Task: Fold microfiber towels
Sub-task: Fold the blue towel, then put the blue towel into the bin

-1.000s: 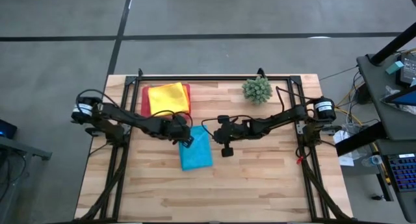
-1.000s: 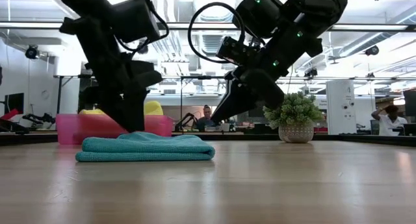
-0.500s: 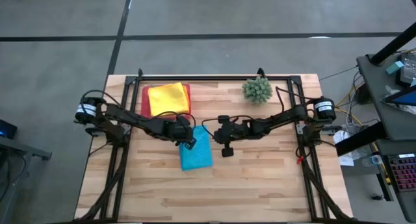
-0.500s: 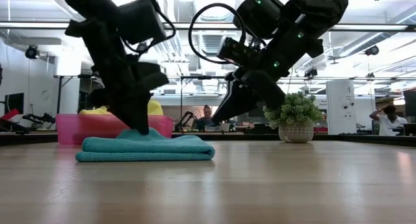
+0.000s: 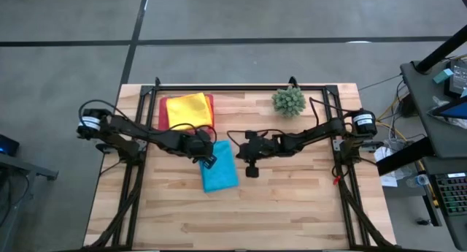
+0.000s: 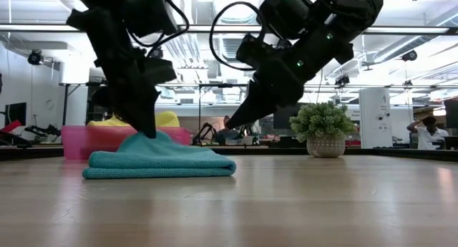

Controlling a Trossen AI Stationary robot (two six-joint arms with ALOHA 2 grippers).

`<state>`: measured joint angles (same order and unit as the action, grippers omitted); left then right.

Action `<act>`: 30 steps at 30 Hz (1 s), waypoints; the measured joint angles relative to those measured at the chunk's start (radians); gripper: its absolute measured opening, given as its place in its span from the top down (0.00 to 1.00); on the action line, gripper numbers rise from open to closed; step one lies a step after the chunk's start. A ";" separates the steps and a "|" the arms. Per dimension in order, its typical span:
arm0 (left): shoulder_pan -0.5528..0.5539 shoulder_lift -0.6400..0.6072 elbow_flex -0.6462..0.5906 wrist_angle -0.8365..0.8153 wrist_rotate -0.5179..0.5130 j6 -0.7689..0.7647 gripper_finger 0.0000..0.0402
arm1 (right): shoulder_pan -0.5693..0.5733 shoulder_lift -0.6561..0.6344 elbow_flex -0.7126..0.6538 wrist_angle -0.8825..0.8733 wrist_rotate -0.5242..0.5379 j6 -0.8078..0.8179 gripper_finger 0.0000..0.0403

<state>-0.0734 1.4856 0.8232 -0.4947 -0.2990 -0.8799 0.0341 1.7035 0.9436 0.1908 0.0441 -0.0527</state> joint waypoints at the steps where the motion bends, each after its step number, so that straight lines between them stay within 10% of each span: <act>1: 0.000 -0.008 0.000 -0.013 0.004 0.002 0.93 | 0.000 0.000 0.000 -0.001 0.000 0.025 0.98; 17: -0.003 -0.110 -0.005 -0.047 0.133 -0.107 0.44 | -0.009 0.000 0.006 -0.029 0.005 0.353 0.69; 30: -0.138 -0.143 -0.020 -0.070 0.286 -0.176 0.40 | 0.000 0.000 0.003 -0.092 -0.061 0.351 0.43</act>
<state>-0.2111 1.3423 0.8029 -0.5651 -0.0127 -1.0562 0.0338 1.7035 0.9470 0.0984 -0.0168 0.2982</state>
